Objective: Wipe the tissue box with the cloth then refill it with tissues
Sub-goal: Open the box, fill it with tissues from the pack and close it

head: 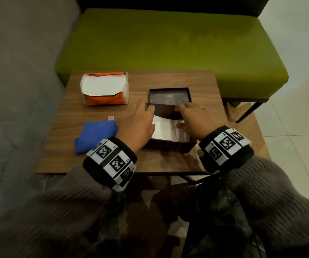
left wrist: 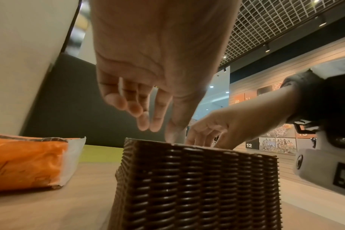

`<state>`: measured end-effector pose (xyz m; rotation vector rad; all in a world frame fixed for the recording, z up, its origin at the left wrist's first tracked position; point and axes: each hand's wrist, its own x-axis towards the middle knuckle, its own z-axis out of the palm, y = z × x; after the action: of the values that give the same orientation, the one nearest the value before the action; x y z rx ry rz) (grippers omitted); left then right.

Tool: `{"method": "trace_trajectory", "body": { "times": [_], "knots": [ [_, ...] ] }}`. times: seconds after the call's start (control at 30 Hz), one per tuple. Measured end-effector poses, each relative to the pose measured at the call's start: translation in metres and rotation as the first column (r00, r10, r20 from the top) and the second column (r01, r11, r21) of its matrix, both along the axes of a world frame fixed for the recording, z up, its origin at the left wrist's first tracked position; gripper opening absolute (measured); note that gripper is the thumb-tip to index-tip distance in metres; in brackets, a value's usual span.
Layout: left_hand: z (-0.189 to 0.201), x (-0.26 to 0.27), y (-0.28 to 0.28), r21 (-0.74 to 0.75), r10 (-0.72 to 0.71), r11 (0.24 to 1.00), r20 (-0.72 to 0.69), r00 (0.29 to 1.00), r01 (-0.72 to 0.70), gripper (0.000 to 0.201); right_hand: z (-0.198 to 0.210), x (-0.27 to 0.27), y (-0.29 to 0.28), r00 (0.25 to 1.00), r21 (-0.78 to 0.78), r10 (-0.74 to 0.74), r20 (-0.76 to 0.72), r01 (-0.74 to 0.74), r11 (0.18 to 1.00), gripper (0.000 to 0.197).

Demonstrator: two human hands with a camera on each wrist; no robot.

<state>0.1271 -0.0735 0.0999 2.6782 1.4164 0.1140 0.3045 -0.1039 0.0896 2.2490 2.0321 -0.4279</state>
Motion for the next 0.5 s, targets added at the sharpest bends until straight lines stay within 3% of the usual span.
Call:
{"method": "trace_trajectory", "body": {
  "times": [0.1, 0.17, 0.3, 0.4, 0.5],
  "knots": [
    [0.002, -0.002, 0.001, -0.028, -0.139, 0.99, -0.003, 0.99, 0.139, 0.024, 0.002, 0.0, -0.008, 0.999, 0.114, 0.011, -0.048, -0.006, 0.993, 0.042],
    [0.001, 0.0, 0.005, -0.102, -0.187, 0.979, -0.074, 0.98, 0.179, 0.02, 0.003, -0.007, -0.01, 0.997, 0.081, 0.061, -0.056, -0.056, 0.995, 0.029],
    [-0.006, 0.007, 0.019, -0.241, -0.229, 0.956, -0.247, 0.942, 0.169, 0.023, -0.001, -0.021, -0.007, 0.994, -0.155, 0.099, -0.049, -0.106, 0.982, 0.025],
    [-0.011, 0.009, 0.029, -0.263, -0.282, 0.946, -0.393, 0.875, 0.187, 0.022, -0.007, -0.022, -0.003, 0.995, -0.195, 0.096, -0.018, -0.098, 0.976, 0.027],
    [-0.019, 0.006, 0.035, -0.24, -0.297, 0.949, -0.449, 0.843, 0.207, 0.037, -0.007, -0.022, 0.0, 0.996, -0.223, 0.086, 0.009, -0.082, 0.971, 0.028]
  ]
}}
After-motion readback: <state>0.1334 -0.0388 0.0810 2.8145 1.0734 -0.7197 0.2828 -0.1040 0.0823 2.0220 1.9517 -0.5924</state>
